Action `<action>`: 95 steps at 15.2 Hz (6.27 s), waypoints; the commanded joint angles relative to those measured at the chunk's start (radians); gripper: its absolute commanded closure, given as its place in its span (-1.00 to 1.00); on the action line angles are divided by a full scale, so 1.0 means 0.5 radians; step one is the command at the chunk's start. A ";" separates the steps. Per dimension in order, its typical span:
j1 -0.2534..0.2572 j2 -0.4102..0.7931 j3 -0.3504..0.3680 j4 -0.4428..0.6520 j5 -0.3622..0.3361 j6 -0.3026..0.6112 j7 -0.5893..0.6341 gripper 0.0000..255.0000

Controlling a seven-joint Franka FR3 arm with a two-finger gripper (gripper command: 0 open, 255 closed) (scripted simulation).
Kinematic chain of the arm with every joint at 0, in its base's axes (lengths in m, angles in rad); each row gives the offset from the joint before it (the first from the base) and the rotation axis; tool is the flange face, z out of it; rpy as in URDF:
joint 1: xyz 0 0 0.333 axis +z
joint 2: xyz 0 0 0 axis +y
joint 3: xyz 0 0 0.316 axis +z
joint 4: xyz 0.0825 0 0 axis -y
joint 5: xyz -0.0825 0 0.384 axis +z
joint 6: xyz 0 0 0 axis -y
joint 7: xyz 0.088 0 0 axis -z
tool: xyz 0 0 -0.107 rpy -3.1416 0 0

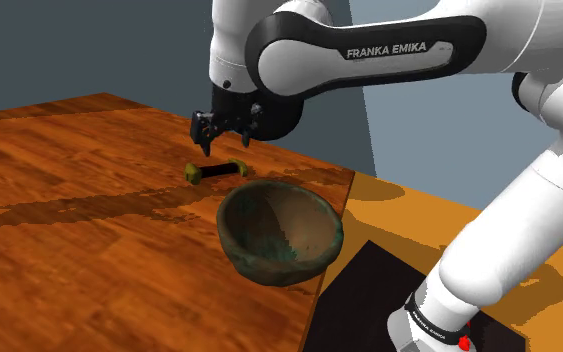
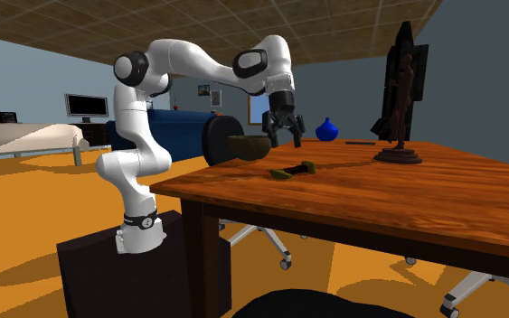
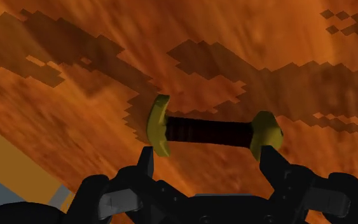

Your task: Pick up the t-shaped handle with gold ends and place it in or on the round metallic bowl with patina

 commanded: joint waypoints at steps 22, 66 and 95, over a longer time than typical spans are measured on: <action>-0.021 -0.218 -0.191 -0.570 0.362 0.404 -0.200 1.00; -0.053 0.422 0.210 0.167 0.115 -0.224 2.277 -1.00; -0.041 0.425 0.219 0.492 0.120 -0.547 2.260 1.00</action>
